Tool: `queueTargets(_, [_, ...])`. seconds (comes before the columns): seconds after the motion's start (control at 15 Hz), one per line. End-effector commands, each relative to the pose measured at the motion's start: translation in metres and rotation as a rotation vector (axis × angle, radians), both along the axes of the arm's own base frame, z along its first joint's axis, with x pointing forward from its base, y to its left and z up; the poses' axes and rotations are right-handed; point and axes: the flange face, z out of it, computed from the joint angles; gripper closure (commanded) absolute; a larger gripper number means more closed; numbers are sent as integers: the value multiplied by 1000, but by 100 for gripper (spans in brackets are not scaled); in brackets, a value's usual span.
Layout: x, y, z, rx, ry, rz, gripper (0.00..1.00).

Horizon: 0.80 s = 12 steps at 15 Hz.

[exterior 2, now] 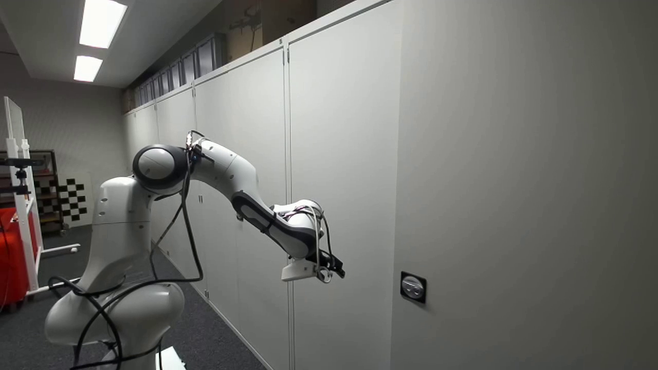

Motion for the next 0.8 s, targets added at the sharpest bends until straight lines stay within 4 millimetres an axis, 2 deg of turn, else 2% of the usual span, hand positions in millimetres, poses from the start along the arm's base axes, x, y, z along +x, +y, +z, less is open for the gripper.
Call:
queueTargets(0.0, [4,-5,4,38,-17,-47,0])
queueTargets(0.47, [28,-14,22,79,-100,-185,0])
queueTargets(0.73, [39,-20,20,82,-121,-248,0])
